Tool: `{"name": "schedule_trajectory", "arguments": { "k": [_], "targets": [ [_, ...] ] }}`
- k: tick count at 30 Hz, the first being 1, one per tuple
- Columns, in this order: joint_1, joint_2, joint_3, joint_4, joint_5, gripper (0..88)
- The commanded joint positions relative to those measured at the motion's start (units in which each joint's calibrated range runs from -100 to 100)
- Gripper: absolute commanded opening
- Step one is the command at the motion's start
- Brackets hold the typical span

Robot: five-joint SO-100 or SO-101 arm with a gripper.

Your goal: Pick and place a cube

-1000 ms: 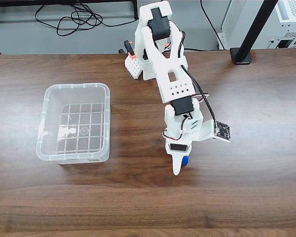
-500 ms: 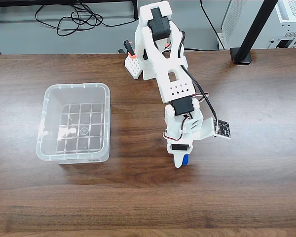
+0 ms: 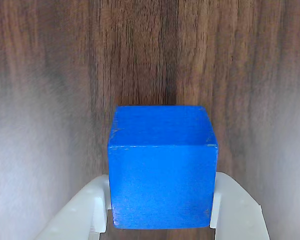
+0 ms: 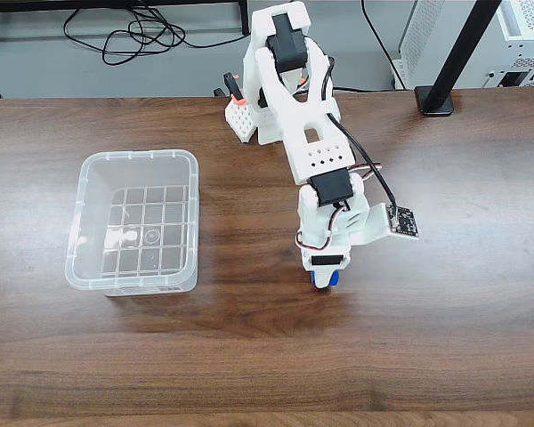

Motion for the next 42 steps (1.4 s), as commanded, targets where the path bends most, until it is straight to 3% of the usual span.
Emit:
{"name": "schedule_trajectory", "arguments": {
  "k": [1, 7, 15, 18, 22, 25, 28, 31, 36, 42],
  "targets": [
    [2.1, -15.4, -17.5, 13.1, 0.8, 9.6],
    [10.8, -28.7, -28.1, 21.5, 5.7, 9.8],
    [35.2, -34.2, -20.5, 23.5, 10.9, 10.1],
    [42.6, -34.0, -10.4, 20.6, 12.5, 10.0],
    [49.8, -34.0, 10.6, 2.6, 15.8, 10.1],
    [52.3, -34.5, 25.7, -11.9, 19.4, 10.2],
    [53.3, -34.8, 35.4, -18.9, 21.4, 10.3],
    [54.3, -34.9, 38.7, -19.7, 21.2, 12.2],
    [56.4, -34.9, 38.0, -19.5, 21.5, 28.3],
    [56.8, -35.0, 25.7, -14.2, 21.2, 29.3]
  ]
}}
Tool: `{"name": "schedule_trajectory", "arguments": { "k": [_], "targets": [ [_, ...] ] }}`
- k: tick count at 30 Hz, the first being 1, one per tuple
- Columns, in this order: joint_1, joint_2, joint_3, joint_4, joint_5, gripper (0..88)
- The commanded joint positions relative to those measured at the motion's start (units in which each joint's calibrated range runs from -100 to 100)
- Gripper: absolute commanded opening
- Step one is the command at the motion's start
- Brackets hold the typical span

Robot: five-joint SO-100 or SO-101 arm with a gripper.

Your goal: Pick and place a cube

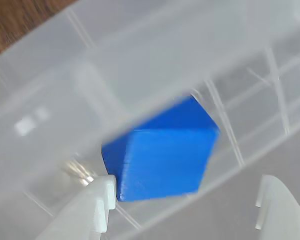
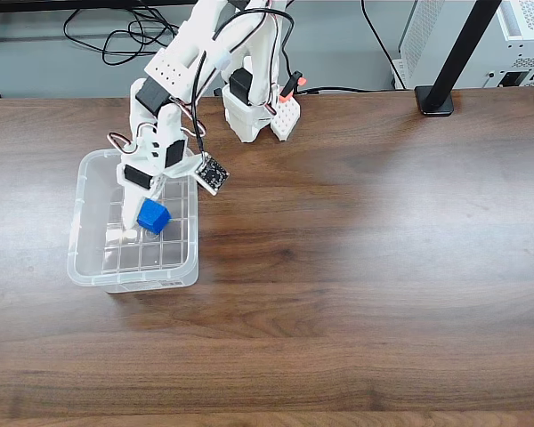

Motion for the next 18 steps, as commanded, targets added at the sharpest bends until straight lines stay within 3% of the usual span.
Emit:
{"name": "schedule_trajectory", "arguments": {
  "k": [1, 11, 15, 18],
  "targets": [
    [0.6, -4.3, -15.3, 6.6, -0.1, 29.3],
    [-5.7, -4.3, -54.3, 35.2, -5.4, 29.2],
    [-13.3, -4.3, -60.5, 50.8, -9.5, 29.2],
    [-20.4, -4.3, -58.8, 53.1, -12.9, 29.2]
  ]
}}
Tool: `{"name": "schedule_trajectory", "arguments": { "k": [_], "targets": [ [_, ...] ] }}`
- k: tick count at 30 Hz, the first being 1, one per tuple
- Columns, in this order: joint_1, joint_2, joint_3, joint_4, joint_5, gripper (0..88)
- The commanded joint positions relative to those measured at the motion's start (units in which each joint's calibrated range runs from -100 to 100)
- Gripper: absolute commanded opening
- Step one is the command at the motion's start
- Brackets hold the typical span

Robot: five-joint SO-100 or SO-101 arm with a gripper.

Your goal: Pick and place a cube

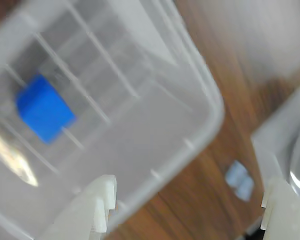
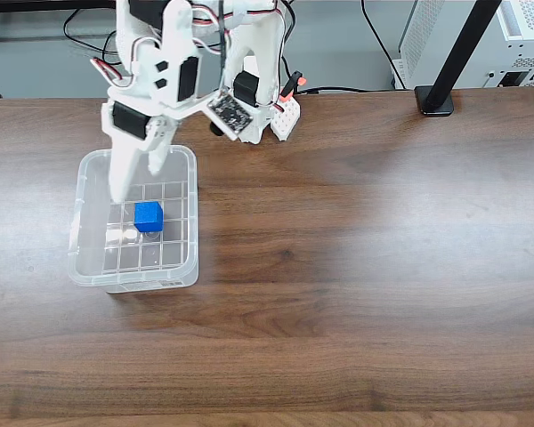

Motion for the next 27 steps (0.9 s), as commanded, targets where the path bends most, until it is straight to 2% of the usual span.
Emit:
{"name": "schedule_trajectory", "arguments": {
  "k": [1, 9, 11, 14, 17, 27],
  "targets": [
    [-12.2, -3.9, -4.2, 8.6, -5.6, 29.2],
    [-35.2, -3.6, 10.9, 8.0, -7.7, 28.4],
    [-40.0, -4.0, 14.2, 5.2, -9.1, 23.7],
    [-44.4, -4.0, 16.6, 2.7, -10.5, 11.5],
    [-45.5, -4.0, 17.7, 2.5, -11.3, 1.7],
    [-41.0, -4.8, 22.2, 1.8, -11.4, 2.0]
  ]
}}
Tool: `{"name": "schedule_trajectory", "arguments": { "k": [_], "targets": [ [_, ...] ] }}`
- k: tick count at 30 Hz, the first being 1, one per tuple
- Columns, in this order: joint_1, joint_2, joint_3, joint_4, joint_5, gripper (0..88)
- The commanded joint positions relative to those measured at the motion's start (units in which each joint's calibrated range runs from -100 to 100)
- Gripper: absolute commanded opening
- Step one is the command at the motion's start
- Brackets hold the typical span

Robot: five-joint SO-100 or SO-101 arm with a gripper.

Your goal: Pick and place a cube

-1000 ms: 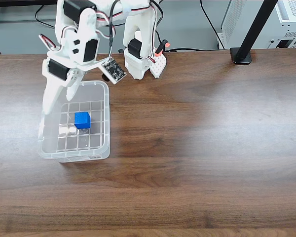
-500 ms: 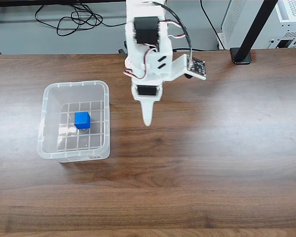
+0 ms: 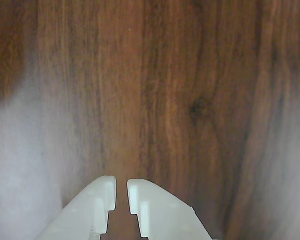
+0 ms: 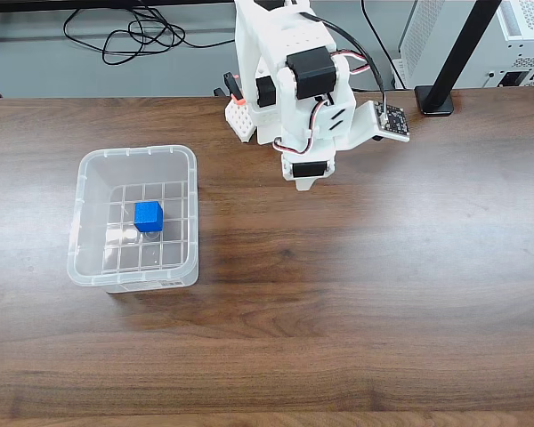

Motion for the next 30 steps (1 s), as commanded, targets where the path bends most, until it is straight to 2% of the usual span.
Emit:
{"name": "schedule_trajectory", "arguments": {
  "k": [1, 8, 14, 20, 30],
  "targets": [
    [3.8, -5.4, 3.0, -3.1, 0.0, 2.0],
    [5.7, -30.9, 28.9, -21.5, 5.4, 1.9],
    [8.9, -52.8, 57.0, -33.5, 5.7, 1.9],
    [9.4, -67.5, 70.7, -34.6, 5.3, 1.9],
    [9.4, -83.9, 78.4, -28.4, 5.6, 1.9]
  ]
}}
